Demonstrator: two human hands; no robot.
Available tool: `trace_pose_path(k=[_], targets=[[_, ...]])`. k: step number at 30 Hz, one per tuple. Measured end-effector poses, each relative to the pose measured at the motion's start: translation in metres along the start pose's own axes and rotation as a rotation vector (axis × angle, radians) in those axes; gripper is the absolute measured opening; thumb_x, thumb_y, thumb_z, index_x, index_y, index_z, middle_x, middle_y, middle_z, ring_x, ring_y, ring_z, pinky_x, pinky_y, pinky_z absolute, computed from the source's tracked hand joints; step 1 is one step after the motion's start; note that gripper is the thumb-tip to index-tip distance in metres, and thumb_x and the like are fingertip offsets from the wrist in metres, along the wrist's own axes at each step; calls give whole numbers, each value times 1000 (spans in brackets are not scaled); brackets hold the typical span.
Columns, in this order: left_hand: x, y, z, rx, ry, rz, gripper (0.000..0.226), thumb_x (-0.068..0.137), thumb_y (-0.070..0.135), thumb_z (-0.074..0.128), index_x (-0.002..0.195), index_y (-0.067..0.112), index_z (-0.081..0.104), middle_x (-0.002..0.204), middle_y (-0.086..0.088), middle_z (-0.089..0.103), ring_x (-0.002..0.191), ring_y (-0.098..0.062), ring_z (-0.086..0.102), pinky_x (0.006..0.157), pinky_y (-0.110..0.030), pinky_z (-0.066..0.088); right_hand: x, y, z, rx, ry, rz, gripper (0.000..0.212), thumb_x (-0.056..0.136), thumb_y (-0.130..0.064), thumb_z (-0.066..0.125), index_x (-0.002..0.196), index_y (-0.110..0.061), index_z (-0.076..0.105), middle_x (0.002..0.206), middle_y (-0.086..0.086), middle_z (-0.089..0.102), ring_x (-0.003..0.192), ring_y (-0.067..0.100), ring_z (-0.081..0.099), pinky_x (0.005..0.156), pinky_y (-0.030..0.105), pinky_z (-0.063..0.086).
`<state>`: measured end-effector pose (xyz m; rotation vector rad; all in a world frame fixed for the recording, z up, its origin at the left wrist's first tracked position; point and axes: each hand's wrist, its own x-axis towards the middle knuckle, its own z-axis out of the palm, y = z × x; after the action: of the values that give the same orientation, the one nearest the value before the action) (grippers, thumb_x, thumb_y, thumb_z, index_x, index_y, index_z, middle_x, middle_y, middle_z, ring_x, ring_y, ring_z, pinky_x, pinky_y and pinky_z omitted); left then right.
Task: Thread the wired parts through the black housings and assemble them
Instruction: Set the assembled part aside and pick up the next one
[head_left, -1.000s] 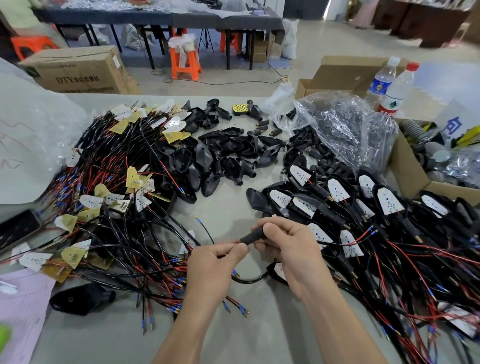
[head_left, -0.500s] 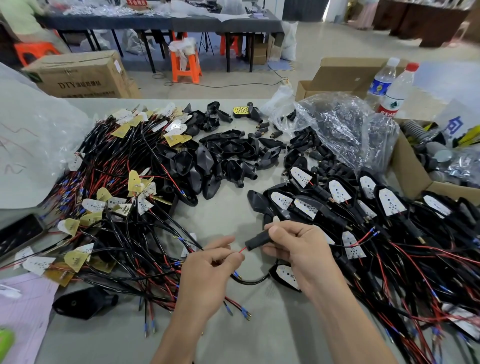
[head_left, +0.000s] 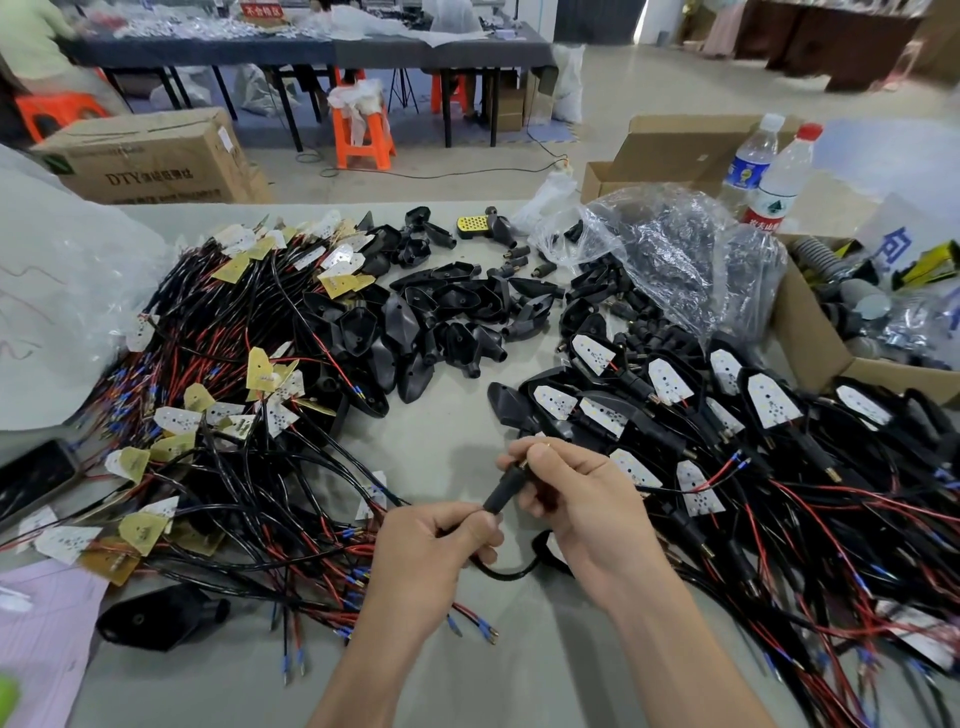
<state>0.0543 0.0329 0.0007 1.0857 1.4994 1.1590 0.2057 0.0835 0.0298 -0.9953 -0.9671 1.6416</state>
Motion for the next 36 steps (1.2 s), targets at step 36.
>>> trace_pose_path(k=[36], targets=[[3, 24, 1, -415, 137, -134, 17, 102, 13, 58, 98, 8, 74, 60, -2, 54, 49, -11, 39, 54, -23, 37, 5, 23, -4, -16, 558, -147, 23, 94, -15, 68, 75, -21, 79, 63, 11, 67, 48, 16, 50, 44, 23, 39]])
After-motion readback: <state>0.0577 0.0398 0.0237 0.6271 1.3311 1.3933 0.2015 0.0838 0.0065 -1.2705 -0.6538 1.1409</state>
